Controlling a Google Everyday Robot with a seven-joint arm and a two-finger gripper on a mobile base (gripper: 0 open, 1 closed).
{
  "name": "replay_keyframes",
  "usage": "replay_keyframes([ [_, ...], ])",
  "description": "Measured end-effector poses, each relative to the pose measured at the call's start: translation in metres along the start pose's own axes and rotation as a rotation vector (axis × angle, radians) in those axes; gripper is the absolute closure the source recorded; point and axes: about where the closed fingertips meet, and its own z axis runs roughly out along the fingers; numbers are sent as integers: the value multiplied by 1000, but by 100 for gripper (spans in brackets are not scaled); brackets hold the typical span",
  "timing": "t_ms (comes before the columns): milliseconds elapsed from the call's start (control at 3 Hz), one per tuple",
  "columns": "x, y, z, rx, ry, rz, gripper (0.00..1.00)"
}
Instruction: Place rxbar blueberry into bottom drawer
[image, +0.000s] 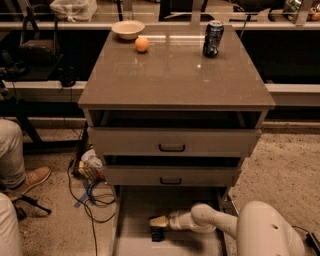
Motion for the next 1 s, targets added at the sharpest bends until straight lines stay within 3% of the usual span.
replay_keyframes([
  [333, -3, 2, -6, 1, -8, -1, 0],
  [1000, -5, 7, -11, 1, -8, -1, 0],
])
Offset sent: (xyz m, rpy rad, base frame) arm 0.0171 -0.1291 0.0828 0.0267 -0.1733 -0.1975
